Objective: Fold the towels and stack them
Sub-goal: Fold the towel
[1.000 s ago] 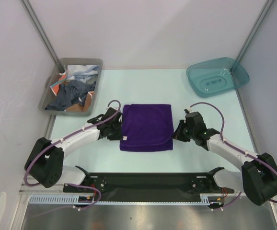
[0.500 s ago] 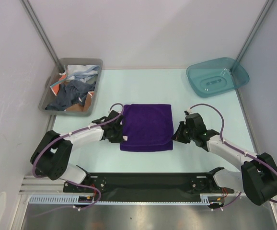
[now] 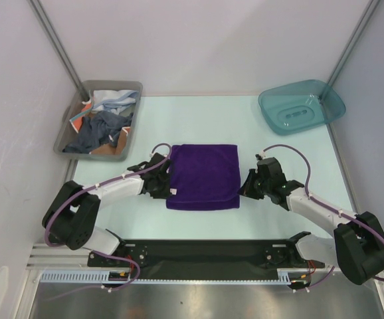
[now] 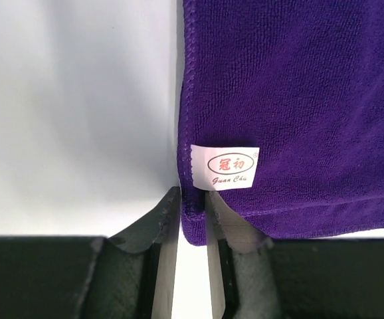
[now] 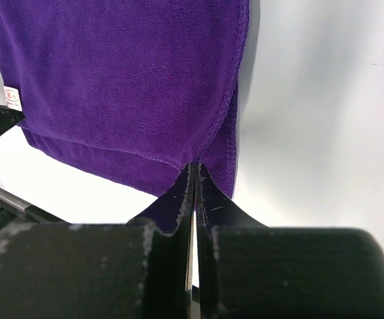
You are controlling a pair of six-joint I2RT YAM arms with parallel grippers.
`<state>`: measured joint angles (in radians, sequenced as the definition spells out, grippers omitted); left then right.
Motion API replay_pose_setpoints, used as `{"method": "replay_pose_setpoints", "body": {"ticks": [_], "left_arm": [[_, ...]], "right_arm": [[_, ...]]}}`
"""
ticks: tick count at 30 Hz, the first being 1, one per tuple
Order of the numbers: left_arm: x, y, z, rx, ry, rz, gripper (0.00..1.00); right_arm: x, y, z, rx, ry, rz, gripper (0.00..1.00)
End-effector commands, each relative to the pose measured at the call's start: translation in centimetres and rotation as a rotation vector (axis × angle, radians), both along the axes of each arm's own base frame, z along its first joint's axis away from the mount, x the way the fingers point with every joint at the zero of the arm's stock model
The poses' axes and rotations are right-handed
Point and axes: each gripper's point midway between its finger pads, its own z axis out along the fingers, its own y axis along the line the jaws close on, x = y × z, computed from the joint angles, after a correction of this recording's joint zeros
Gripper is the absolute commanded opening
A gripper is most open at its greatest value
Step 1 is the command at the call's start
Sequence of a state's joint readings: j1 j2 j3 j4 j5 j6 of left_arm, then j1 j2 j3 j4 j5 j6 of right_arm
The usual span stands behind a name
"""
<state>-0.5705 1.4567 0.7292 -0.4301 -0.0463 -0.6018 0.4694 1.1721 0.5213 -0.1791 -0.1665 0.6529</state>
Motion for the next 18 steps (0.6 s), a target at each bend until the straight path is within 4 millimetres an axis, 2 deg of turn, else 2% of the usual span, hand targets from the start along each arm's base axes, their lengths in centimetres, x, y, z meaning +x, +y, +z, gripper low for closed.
{"method": "replay_pose_setpoints", "body": {"ticks": [1,7,12,18], "left_arm": [[0.90,-0.03,1.57,-0.007,-0.038,0.014,0.27],[1.00,-0.22,1.68,-0.013,-0.037,0.011,0.26],[1.20,-0.41,2.12,-0.018,-0.044,0.011,0.21],[1.22,-0.37,2.51,-0.017,-0.050,0.012,0.21]], "right_arm": [[0.31,0.41,0.21,0.011,-0.029,0.024,0.00],[0.25,0.48,-0.04,0.010,-0.025,0.028,0.00],[0.20,0.37,-0.20,0.007,-0.023,0.027,0.00],[0.06,0.31,-0.60,0.005,-0.017,0.026,0.00]]}}
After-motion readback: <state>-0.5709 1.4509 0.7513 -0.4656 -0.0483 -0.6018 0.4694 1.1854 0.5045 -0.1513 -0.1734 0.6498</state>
